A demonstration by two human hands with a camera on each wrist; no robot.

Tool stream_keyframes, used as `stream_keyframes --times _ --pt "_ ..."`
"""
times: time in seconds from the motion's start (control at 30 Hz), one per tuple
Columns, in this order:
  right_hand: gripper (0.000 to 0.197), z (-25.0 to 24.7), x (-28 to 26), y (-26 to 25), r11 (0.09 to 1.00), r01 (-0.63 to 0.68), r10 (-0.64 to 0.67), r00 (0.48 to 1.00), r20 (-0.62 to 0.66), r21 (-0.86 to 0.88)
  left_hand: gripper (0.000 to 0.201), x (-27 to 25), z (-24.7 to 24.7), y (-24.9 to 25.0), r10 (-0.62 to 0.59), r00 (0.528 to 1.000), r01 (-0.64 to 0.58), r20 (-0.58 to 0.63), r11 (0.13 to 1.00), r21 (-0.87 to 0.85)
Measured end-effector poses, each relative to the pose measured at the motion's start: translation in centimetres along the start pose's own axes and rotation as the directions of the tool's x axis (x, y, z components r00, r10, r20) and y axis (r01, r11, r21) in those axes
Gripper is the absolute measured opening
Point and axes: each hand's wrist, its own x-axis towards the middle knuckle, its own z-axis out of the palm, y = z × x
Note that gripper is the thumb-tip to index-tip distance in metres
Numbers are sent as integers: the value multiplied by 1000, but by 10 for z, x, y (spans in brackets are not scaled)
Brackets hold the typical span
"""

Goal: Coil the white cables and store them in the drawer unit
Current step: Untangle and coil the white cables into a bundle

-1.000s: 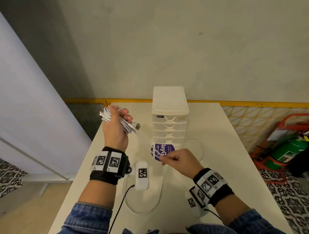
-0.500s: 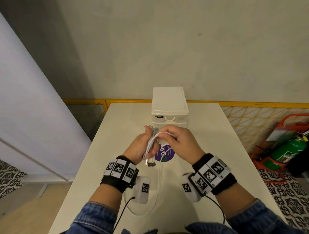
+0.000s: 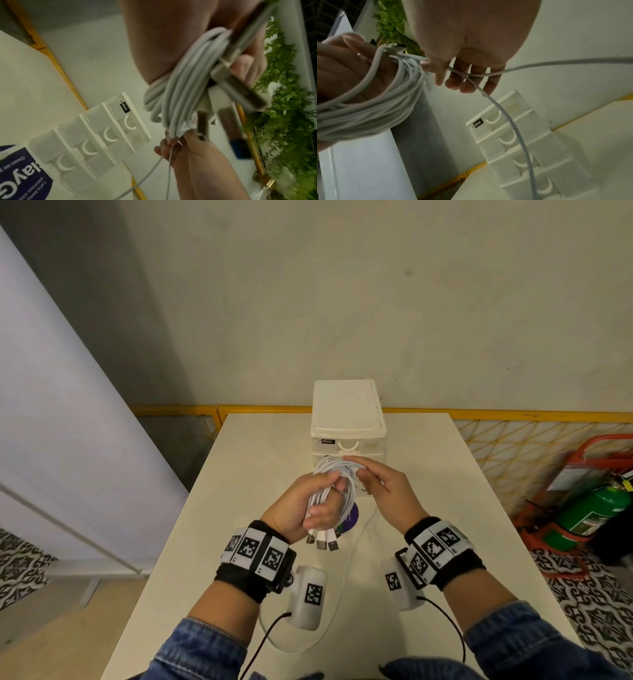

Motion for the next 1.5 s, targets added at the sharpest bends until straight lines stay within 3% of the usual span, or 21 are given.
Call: stream_keyframes --times 0.17,0.33,0.53,0.63,0.7,0.8,0.9,1.03,1.1,1.2,1.27,1.33,1.43,1.5 --pt "24 5 -8 16 997 -61 61 998 -9 -44 30 -2 2 6 22 998 -17 55 996 -92" --pt "26 11 -21 37 979 -198 199 979 30 -40 30 -2 3 15 184 979 -152 88 946 -286" --pt "25 19 -38 45 933 -358 358 934 12 27 40 2 4 27 362 921 -388 -147 803 -452" --pt "20 22 -40 47 940 -287 289 957 -13 -185 40 3 6 31 343 873 -474 -347 768 -431" --pt "24 24 -43 47 918 -170 211 974 79 -358 38 3 5 33 316 830 -512 -459 758 -405" --pt "25 32 -45 36 901 -21 149 953 263 -434 30 2 0 34 249 762 -532 -597 768 -358" --pt "26 36 -44 22 874 113 85 922 378 -473 22 0 -3 31 257 716 -538 -650 796 -278" --pt "35 30 -33 -5 838 292 -67 893 444 -460 18 0 -4 25 405 636 -488 -657 870 64" --pt "41 27 -25 -21 817 344 -125 889 440 -463 12 -1 -2 19 430 648 -405 -629 894 194" --pt "42 23 -18 -41 796 366 -168 899 405 -481 12 -1 3 14 406 729 -234 -551 904 357" --pt "30 18 -16 -51 843 311 -166 927 336 -440 12 0 4 10 404 767 -118 -498 853 509" --pt "16 13 -13 -61 885 225 -114 954 278 -409 15 0 4 4 371 812 35 -450 740 672" --pt "31 1 -5 -72 885 129 -21 971 239 -447 50 -3 7 -3 112 899 218 -424 724 654" --pt "40 -10 2 -75 890 69 21 981 193 -451 75 -3 8 -5 -83 940 275 -330 756 594"
